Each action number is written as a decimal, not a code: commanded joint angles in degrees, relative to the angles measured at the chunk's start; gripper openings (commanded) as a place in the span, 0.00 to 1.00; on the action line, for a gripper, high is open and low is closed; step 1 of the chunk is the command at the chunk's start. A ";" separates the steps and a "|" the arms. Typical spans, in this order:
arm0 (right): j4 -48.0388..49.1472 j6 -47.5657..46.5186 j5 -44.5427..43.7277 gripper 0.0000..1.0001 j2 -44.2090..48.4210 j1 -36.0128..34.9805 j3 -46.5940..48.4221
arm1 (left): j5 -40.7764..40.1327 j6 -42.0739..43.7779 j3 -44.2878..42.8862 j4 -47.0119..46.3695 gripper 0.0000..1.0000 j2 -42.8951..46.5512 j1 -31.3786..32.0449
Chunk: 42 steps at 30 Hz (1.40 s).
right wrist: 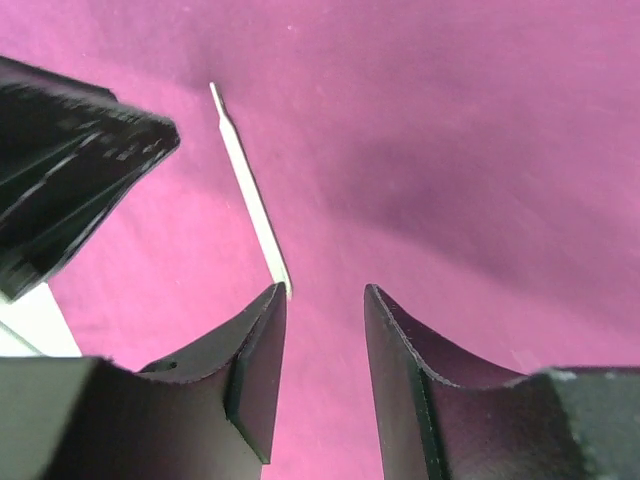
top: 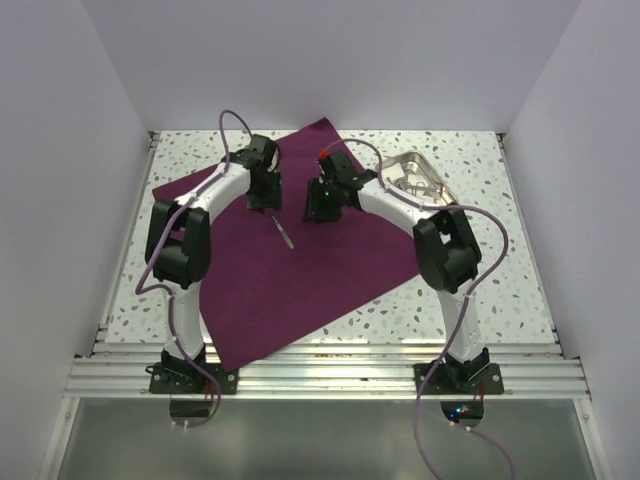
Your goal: Prepare the surgical pack
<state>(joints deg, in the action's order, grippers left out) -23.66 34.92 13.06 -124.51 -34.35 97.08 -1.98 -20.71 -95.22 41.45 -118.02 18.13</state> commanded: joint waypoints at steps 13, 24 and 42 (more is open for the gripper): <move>-13.35 -8.63 -6.91 0.42 22.64 1.04 -8.02 | -6.10 -13.30 -8.93 7.24 0.45 -7.49 0.06; -10.71 -10.22 -4.54 0.41 27.04 2.70 -14.46 | -10.15 -18.05 -9.20 9.70 0.46 -9.69 0.68; -9.12 -11.36 0.65 0.39 27.92 7.01 -17.10 | -14.63 -24.99 -11.31 15.06 0.48 -14.00 2.87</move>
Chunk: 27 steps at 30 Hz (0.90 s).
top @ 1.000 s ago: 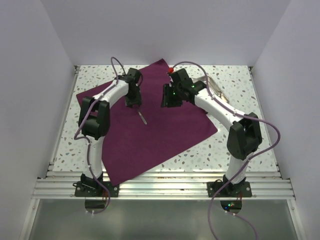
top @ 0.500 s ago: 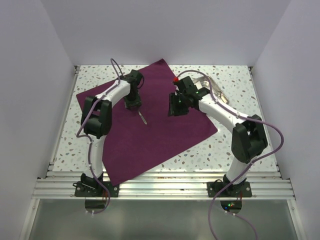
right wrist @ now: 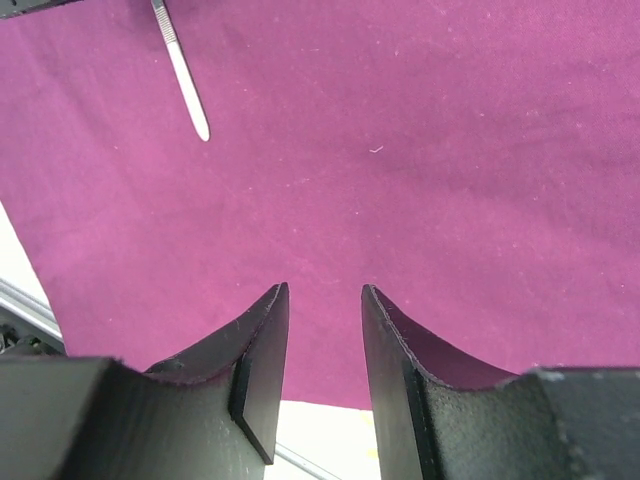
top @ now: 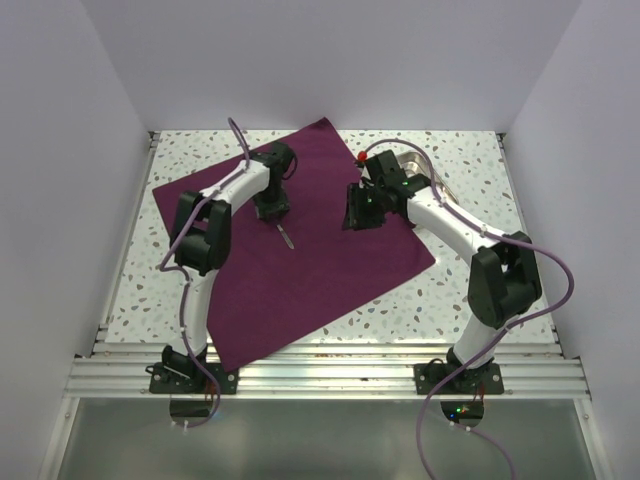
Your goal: Prepare the surgical pack
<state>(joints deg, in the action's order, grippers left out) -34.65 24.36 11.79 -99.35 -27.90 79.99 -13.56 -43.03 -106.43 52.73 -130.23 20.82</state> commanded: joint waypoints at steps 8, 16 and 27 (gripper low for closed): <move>1.70 -0.37 2.45 0.38 1.88 0.83 1.22 | -1.21 -5.22 5.71 0.36 0.33 -0.81 0.19; 1.78 -0.63 1.83 0.38 1.00 0.83 1.49 | -2.34 -3.56 3.78 -0.44 0.13 -1.51 0.10; 1.26 -0.19 2.27 0.38 -2.42 0.39 4.91 | -3.84 2.76 2.46 0.44 0.08 0.68 0.10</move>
<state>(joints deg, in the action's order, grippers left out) -34.61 24.40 13.04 -100.62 -27.31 81.71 -14.85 -43.83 -103.96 51.48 -128.92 21.08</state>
